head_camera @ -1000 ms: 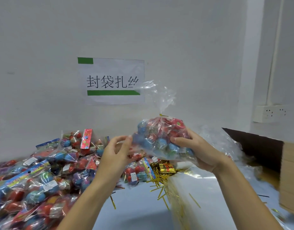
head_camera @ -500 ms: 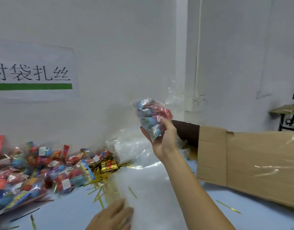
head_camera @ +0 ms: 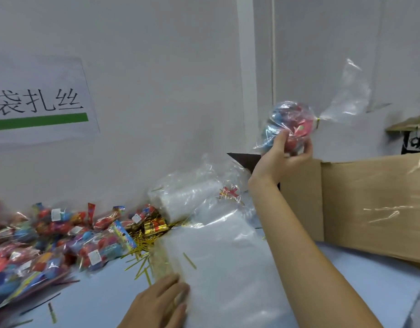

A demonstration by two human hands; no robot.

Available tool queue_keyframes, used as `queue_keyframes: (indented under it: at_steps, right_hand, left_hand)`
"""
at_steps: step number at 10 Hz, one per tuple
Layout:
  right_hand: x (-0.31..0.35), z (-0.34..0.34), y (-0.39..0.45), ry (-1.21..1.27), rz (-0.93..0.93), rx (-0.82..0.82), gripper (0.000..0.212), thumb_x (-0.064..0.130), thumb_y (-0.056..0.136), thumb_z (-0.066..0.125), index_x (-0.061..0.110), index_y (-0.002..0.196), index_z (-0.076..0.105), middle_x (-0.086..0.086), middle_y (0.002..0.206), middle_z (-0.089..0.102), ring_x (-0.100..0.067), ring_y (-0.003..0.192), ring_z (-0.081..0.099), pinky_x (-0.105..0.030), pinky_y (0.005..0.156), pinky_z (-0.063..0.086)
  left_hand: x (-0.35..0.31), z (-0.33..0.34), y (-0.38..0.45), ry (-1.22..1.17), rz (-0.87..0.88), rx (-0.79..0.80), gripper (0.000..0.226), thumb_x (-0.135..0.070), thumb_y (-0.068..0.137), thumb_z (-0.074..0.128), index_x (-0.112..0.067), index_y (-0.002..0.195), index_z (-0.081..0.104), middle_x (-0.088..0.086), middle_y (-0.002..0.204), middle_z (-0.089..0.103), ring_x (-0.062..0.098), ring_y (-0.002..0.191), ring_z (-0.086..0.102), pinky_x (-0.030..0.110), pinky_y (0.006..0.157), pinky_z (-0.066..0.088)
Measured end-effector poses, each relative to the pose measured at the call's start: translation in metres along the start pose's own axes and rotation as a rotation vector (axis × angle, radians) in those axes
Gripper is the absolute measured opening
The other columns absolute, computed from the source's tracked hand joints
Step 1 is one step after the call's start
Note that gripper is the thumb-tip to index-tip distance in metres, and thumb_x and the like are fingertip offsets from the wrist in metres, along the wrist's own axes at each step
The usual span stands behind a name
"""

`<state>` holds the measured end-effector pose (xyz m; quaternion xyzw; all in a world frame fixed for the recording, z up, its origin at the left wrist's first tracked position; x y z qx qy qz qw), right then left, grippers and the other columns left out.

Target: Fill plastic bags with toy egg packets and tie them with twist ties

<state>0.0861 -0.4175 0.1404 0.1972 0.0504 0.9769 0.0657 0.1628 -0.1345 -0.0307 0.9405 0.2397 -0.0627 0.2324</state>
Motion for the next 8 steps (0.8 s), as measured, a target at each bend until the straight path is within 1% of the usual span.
queue_keyframes:
  at_steps: [1,2,3,4,5,6,7,8]
  right_hand:
    - [0.01,-0.007,0.025,-0.021,0.027,-0.057,0.052,0.013,0.09,0.071,0.021,0.129,0.038,-0.008,0.131,0.057,-0.02,0.104,0.068,-0.039,0.088,0.059]
    - [0.011,-0.017,0.047,-0.147,0.136,-0.148,0.056,0.015,0.089,0.07,0.021,0.13,0.033,-0.007,0.127,0.058,-0.023,0.101,0.068,-0.043,0.085,0.061]
    - [0.014,-0.029,0.065,-0.215,0.258,-0.207,0.057,0.026,0.09,0.068,0.021,0.132,0.03,-0.006,0.121,0.057,-0.023,0.091,0.068,-0.034,0.066,0.063]
    - [0.024,-0.033,0.082,-0.271,0.255,-0.227,0.058,0.034,0.091,0.069,0.02,0.132,0.031,-0.007,0.119,0.055,-0.022,0.088,0.068,-0.023,0.047,0.056]
    - [0.029,-0.028,0.093,-0.341,0.251,-0.2,0.048,0.027,0.094,0.066,0.015,0.132,0.039,-0.003,0.115,0.055,-0.019,0.092,0.064,-0.024,0.046,0.055]
    - [0.028,-0.025,0.094,-0.374,0.357,-0.086,0.002,0.013,0.098,0.05,0.012,0.098,0.052,-0.004,0.103,0.058,-0.025,0.093,0.062,-0.035,0.063,0.061]
    - [0.019,-0.028,0.09,-0.425,0.461,0.038,0.022,0.01,0.098,0.039,0.008,0.107,0.06,-0.011,0.117,0.06,-0.028,0.098,0.066,-0.036,0.084,0.06]
    - [0.009,-0.02,0.073,-0.522,0.429,0.18,0.032,0.011,0.097,0.042,0.012,0.117,0.067,-0.008,0.112,0.069,-0.023,0.092,0.07,-0.027,0.072,0.057]
  left_hand:
    - [-0.008,-0.005,0.002,-0.01,0.009,-0.031,0.042,-0.06,0.092,0.037,-0.054,0.132,0.048,-0.034,0.141,0.025,-0.017,0.129,0.026,0.01,0.101,0.026]
    - [-0.016,-0.01,0.005,0.026,0.028,-0.068,0.044,-0.057,0.081,0.041,-0.052,0.123,0.055,-0.032,0.134,0.043,-0.014,0.119,0.049,0.011,0.095,0.041]
    - [-0.018,-0.008,0.006,-0.063,0.023,0.008,0.03,-0.051,0.074,0.048,-0.049,0.1,0.064,-0.022,0.106,0.069,-0.01,0.081,0.067,0.002,0.065,0.047]
    - [-0.028,-0.009,0.003,-0.01,0.136,-0.087,0.012,-0.05,0.091,0.039,-0.048,0.099,0.048,-0.022,0.092,0.07,-0.01,0.069,0.066,0.0,0.059,0.045]
    - [-0.025,-0.01,0.004,0.081,0.128,-0.104,0.052,-0.056,0.104,0.013,-0.051,0.087,0.063,-0.023,0.09,0.071,-0.011,0.069,0.066,-0.001,0.061,0.045]
    - [-0.021,-0.007,0.008,0.04,0.044,0.005,0.034,-0.052,0.096,0.037,-0.046,0.09,0.07,-0.026,0.104,0.068,-0.013,0.08,0.066,0.0,0.066,0.045]
    - [-0.005,-0.005,0.004,0.004,0.016,-0.048,0.028,-0.051,0.099,0.044,-0.057,0.126,0.048,-0.04,0.135,0.027,-0.022,0.122,0.032,0.003,0.1,0.028]
    - [-0.003,-0.004,0.005,0.018,-0.08,0.095,0.035,-0.053,0.099,0.045,-0.054,0.134,0.044,-0.039,0.138,0.018,-0.02,0.125,0.022,0.009,0.108,0.023]
Point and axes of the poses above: each hand's wrist, its own y-axis towards the middle knuckle, its own z-axis out of the palm, x = y × z, the point moved 6 cm from there along y, towards the middle knuckle
